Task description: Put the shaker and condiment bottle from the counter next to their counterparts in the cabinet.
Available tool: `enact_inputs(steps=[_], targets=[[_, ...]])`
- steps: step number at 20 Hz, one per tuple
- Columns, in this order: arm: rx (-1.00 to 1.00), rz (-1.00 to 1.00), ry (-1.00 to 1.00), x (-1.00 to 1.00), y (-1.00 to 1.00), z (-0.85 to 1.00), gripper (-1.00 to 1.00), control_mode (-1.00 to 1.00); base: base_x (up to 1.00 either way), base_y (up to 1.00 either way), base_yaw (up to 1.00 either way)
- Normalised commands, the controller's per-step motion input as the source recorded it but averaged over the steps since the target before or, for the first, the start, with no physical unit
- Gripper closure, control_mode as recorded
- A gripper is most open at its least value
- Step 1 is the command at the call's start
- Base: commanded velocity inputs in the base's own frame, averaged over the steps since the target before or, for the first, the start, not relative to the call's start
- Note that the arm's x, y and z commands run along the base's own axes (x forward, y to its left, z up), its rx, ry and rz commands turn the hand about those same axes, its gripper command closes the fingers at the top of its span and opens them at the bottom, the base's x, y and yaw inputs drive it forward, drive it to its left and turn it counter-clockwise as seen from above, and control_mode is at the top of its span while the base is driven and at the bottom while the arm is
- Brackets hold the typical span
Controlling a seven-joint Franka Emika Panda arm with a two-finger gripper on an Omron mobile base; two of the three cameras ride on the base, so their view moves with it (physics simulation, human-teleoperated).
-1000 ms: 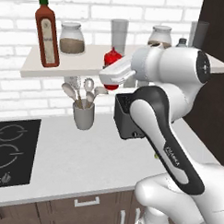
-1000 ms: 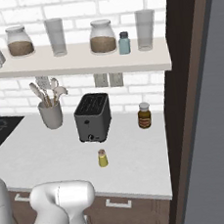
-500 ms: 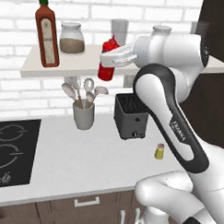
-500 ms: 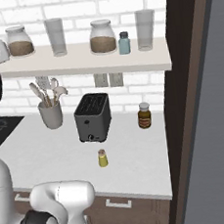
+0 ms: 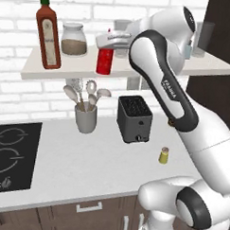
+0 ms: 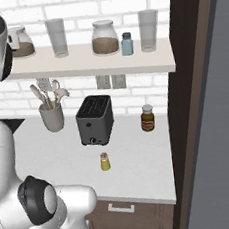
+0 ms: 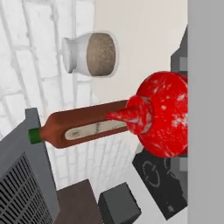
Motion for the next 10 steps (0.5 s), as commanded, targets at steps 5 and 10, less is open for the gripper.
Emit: enact_inputs(steps=[5,10], targets=[[0.00,0.03,0.02,0.34,0.05,0.10,1.00,-1.00,0.00,0.00,0.00],[-0.03,0.00,-0.09,0.00,0.18,-0.17,1.00,-1.00,0.00,0.00,0.00]])
